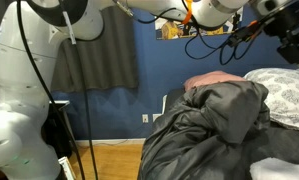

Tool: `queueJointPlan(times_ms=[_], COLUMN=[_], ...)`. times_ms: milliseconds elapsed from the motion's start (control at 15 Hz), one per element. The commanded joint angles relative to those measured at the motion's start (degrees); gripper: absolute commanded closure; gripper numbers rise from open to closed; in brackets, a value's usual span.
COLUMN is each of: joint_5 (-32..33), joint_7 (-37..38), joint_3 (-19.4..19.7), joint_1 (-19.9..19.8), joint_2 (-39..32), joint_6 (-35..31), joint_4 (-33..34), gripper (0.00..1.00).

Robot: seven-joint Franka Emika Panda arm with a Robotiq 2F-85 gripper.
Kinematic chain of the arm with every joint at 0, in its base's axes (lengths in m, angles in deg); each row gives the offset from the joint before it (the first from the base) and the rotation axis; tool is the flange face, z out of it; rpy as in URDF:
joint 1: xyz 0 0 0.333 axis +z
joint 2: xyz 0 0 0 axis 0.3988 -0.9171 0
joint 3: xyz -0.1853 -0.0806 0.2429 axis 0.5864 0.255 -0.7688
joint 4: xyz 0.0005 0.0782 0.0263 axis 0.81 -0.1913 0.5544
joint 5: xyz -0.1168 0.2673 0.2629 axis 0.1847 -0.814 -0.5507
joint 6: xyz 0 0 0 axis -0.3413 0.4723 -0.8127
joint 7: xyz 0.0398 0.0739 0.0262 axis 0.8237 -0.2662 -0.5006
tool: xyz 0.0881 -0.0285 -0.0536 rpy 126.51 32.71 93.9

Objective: Move the blanket to the right

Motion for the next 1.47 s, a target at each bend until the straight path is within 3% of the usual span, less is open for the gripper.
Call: queueJointPlan(times_ms=[0,133,333,800,1133,1400], joint_5=[-1.62,-0.72,-0.31,-0.90,-1.04,-2.21], joint_7=[0.98,-3.70,-8.08,-16.32,-26.99,-38.16], joint_3=[0.59,-1.35,-4.70,-12.06,-15.41,-16.45], joint_1=[-1.96,-1.04,2.97,11.00,13.16,13.50], joint_2=[-4.79,-4.38,-1.91,5.25,18.18,27.29], joint_6=[11.26,16.71,18.82,16.42,16.10,16.11], joint_4=[12.98,14.28,10.06,-2.90,-16.16,-22.67], gripper=[0.37,0.24,0.02,0.00,0.00,0.00])
